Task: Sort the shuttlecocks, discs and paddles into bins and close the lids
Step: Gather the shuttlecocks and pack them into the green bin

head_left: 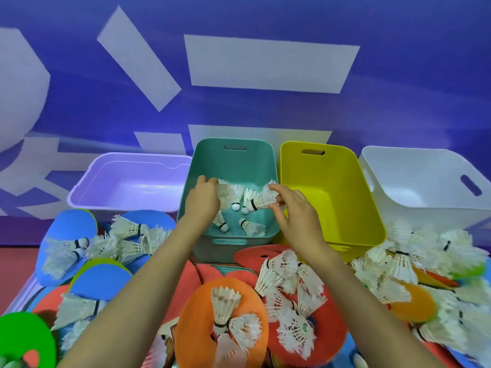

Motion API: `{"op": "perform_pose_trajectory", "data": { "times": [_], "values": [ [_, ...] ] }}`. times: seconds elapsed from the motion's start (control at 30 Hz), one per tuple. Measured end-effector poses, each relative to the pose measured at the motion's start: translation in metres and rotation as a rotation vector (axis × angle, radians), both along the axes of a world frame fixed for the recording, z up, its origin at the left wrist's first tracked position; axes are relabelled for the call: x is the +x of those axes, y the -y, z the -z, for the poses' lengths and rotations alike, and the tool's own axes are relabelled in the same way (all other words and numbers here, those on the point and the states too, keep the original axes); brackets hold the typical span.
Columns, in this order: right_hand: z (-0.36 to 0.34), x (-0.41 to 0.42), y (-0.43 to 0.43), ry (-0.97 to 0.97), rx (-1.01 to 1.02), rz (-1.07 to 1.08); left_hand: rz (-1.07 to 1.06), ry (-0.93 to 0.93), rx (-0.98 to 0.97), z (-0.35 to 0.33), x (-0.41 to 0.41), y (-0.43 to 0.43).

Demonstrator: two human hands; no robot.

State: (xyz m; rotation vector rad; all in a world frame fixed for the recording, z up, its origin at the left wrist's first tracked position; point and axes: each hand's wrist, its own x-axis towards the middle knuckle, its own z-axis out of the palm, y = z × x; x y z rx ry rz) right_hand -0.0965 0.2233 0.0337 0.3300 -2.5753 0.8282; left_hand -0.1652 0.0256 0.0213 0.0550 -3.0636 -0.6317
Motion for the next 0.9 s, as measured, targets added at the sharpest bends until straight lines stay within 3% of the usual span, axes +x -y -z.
{"op": "perform_pose_trajectory", "data": {
  "times": [0.13,0.43,0.53,0.77,0.9],
  "values": [
    [0.003,-0.03,0.007,0.081,0.105,-0.011,0.055,0.222,0.048,0.014,-0.02,-0.003],
    [0.025,-0.131,0.049,0.338,0.369,0.095,0.103,0.015,0.141,0.026,0.009,0.022],
    [0.031,-0.141,0.057,0.421,0.354,0.121,0.114,-0.025,0.164,0.028,0.014,0.025],
    [0.022,-0.092,0.032,0.26,0.254,0.034,0.15,-0.062,0.162,0.026,0.028,0.008],
    [0.012,-0.038,0.008,0.057,0.094,0.043,0.172,-0.333,0.274,0.014,0.05,-0.014]
  ]
}}
